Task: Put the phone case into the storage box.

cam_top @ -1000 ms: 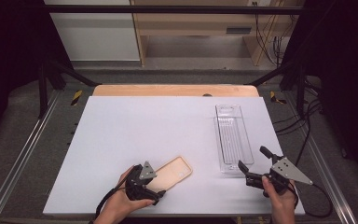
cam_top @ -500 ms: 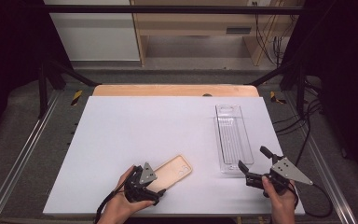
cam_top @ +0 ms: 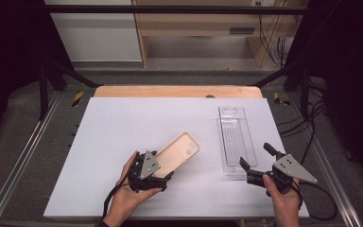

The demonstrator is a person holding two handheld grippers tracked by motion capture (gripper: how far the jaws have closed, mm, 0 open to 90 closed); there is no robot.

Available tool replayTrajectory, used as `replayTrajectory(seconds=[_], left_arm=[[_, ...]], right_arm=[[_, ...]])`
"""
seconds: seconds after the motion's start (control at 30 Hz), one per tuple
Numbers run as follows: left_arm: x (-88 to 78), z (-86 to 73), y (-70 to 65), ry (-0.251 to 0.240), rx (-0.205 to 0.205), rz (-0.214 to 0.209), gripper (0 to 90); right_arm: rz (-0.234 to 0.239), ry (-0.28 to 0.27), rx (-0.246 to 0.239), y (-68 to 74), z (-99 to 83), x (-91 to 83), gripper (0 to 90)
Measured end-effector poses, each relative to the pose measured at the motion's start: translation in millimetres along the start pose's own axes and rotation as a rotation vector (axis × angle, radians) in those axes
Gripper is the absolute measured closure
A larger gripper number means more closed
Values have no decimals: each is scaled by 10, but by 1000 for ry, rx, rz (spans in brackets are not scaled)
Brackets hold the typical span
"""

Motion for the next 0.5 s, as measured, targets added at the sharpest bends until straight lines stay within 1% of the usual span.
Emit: replayTrajectory(seconds=[0.1,0.17,0.2,0.27,0.33,0.4,0.43,0.47,0.5], left_arm=[[-2,41,-1,-40,-2,14,123],[-11,35,7,-42,10,21,123],[-20,36,14,-48,8,26,122],[-40,47,35,-67,1,36,122],[-57,55,58,-80,1,47,122],[-84,66,78,-96,-1,58,122],[-103,76,90,-108,8,67,122],[-122,77,93,-114,4,69,122],[-143,84,110,-130,4,75,122]], right_arm=[[-11,37,-9,102,129,82,42],[-14,62,-30,198,224,158,48],[-8,72,-35,249,276,196,48],[19,90,-38,358,375,278,51],[32,116,-45,434,452,364,59],[47,145,-35,478,507,452,60],[53,158,-25,498,530,496,59],[60,166,-19,522,556,529,59],[68,174,-15,551,577,557,60]])
Point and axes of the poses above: each handheld gripper's, and its own axes: x roughly forward along the jaws, z roughly out of its top, y roughly to its left, the point moved 7 cm from there along x, roughly forward along the jaws, and after that the axes turned 5 degrees about y, right-handed, at the moved point
